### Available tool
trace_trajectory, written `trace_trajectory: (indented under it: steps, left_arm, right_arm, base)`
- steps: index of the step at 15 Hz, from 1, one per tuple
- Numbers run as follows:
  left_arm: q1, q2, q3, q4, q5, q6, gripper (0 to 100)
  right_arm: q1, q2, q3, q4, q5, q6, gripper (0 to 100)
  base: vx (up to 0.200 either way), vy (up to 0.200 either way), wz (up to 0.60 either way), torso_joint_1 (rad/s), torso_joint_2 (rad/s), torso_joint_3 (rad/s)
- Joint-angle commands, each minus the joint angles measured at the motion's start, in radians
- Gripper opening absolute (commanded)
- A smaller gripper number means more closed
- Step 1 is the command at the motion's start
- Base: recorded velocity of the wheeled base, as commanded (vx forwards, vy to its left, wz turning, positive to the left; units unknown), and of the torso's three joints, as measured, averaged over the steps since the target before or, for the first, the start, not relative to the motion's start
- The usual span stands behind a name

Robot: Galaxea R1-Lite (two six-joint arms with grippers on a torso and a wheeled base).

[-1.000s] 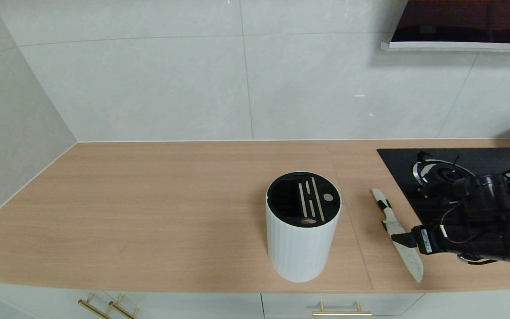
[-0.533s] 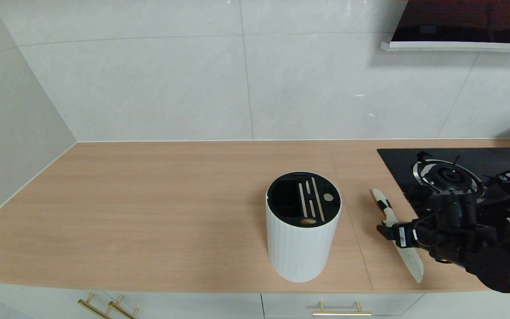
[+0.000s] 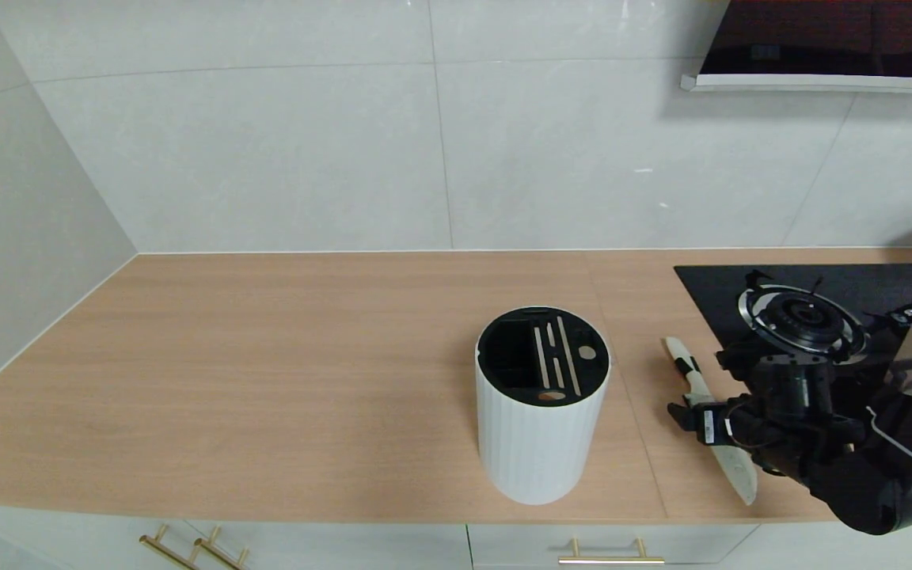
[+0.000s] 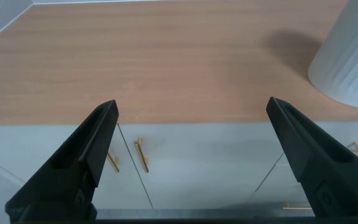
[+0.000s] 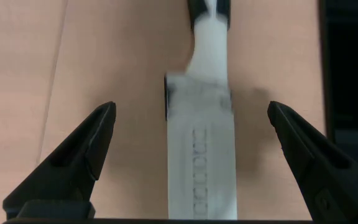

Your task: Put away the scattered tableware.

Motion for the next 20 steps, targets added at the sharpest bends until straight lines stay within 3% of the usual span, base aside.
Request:
trace_trajectory:
  steps: [1, 4, 7, 13, 14, 20]
  left_arm:
    - [0.0, 0.0, 0.0, 0.0, 0.0, 0.0, 100]
    - [0.0, 0.0, 0.0, 0.0, 0.0, 0.0, 100]
    - [0.0, 0.0, 0.0, 0.0, 0.0, 0.0, 100]
    - [0.0, 0.0, 0.0, 0.0, 0.0, 0.001, 100]
    - [0.0, 0.0, 0.0, 0.0, 0.0, 0.0, 100]
    - [0.0, 0.0, 0.0, 0.0, 0.0, 0.0, 100]
  right_arm:
    - [0.0, 0.015, -0.001, -0.006, -0.001, 0.0, 100]
    - [0.0, 0.027, -0.003, -0.02, 0.001, 0.0, 100]
    - [-0.01, 0.076, -0.001, -0.124, 0.002, -0.004, 100]
    - [-0.017, 0.087, -0.009, -0.127, 0.002, -0.006, 100]
    - [-0.017, 0.087, -0.009, -0.127, 0.002, -0.006, 0]
    - [-0.017, 0.099, -0.009, -0.128, 0.002, -0.007, 0]
  base:
    - [0.0, 0.0, 0.0, 0.0, 0.0, 0.0]
    - [0.0, 0.0, 0.0, 0.0, 0.0, 0.0]
    - [0.0, 0.0, 0.0, 0.0, 0.0, 0.0]
    - [0.0, 0.0, 0.0, 0.0, 0.0, 0.0]
    - [0.0, 0.0, 0.0, 0.0, 0.0, 0.0]
    - [0.0, 0.0, 0.0, 0.0, 0.0, 0.0]
